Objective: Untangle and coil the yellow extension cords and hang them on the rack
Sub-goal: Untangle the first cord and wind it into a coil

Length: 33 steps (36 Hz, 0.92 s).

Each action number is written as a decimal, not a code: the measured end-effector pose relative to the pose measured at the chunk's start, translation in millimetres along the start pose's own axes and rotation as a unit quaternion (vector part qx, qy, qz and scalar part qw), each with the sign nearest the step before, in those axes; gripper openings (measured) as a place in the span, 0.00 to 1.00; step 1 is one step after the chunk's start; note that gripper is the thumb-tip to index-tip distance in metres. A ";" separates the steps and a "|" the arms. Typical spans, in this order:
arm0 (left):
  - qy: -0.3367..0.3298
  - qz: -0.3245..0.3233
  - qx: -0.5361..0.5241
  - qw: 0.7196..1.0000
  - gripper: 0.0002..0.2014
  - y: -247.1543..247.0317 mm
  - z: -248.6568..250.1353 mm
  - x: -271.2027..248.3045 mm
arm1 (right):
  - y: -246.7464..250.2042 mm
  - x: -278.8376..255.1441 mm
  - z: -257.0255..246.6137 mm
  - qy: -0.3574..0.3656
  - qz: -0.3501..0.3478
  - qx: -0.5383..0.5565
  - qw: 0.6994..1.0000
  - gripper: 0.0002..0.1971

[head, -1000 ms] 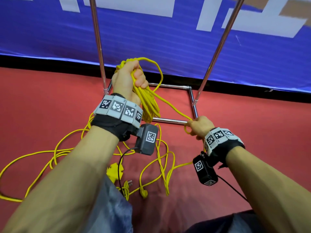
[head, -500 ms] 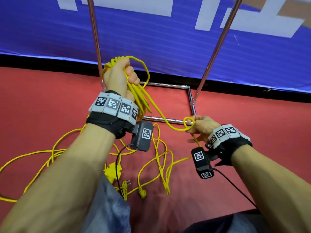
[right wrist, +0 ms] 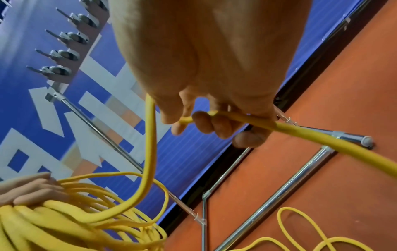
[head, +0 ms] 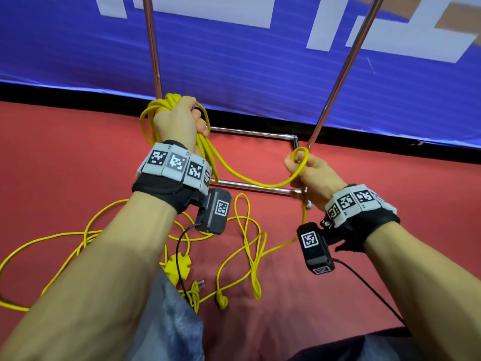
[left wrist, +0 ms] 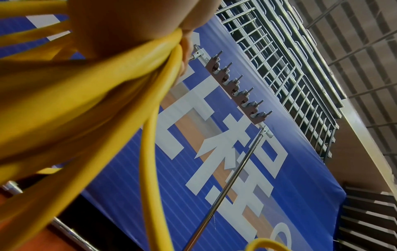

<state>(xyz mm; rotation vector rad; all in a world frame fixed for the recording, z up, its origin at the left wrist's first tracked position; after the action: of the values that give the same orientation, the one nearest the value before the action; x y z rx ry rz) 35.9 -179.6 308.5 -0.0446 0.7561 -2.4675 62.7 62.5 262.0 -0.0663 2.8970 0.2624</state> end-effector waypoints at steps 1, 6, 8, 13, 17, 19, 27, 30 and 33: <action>0.002 -0.001 0.000 1.000 0.18 0.2 -0.5 0.2 | 2.4 -0.6 -2.0 -0.003 0.014 0.016 1.000 0.06; 0.007 -0.014 0.012 1.000 0.18 -2.0 -3.7 -1.6 | 8.4 1.5 -2.9 0.057 0.085 -0.194 0.976 0.13; 0.006 -0.017 0.018 1.000 0.18 -3.5 -5.6 -1.8 | 7.5 0.9 -3.1 0.058 0.110 -0.374 0.919 0.14; -0.009 -0.008 0.041 0.999 0.18 -0.1 -6.2 7.4 | 4.5 -3.6 -8.2 -0.060 0.081 -0.508 0.855 0.14; -0.022 0.023 0.056 0.998 0.18 10.8 -6.6 27.5 | 0.7 -12.1 -11.4 -0.123 -0.073 -0.333 0.932 0.06; -0.029 0.032 0.067 0.997 0.17 17.7 -7.6 37.7 | 4.1 -16.5 -9.3 -0.163 -0.140 -0.134 0.967 0.07; -0.015 0.042 0.101 0.994 0.17 48.5 -26.1 62.9 | 15.0 -21.5 -29.3 -0.083 -0.219 0.239 0.942 0.25; 0.007 0.032 0.128 0.991 0.18 53.6 -37.5 66.1 | 14.9 -20.7 -42.5 -0.053 -0.132 0.291 0.946 0.21; 0.037 0.005 0.162 0.986 0.15 53.8 -47.0 64.5 | 15.6 -17.1 -46.9 -0.038 -0.047 0.270 0.961 0.18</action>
<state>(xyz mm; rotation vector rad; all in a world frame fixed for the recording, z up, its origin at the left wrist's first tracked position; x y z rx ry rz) -0.7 -226.1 232.6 0.1727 0.3753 -2.5630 67.7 69.6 313.6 -0.0971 2.7706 -0.5308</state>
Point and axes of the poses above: each hand's wrist, its own x-axis towards the middle knuckle, its own y-axis out of the back of the hand, z = x × y, the point moved 3 cm from there along x, towards the middle knuckle, and after that the axes turned 2 degrees about x, right-handed, at the moved point
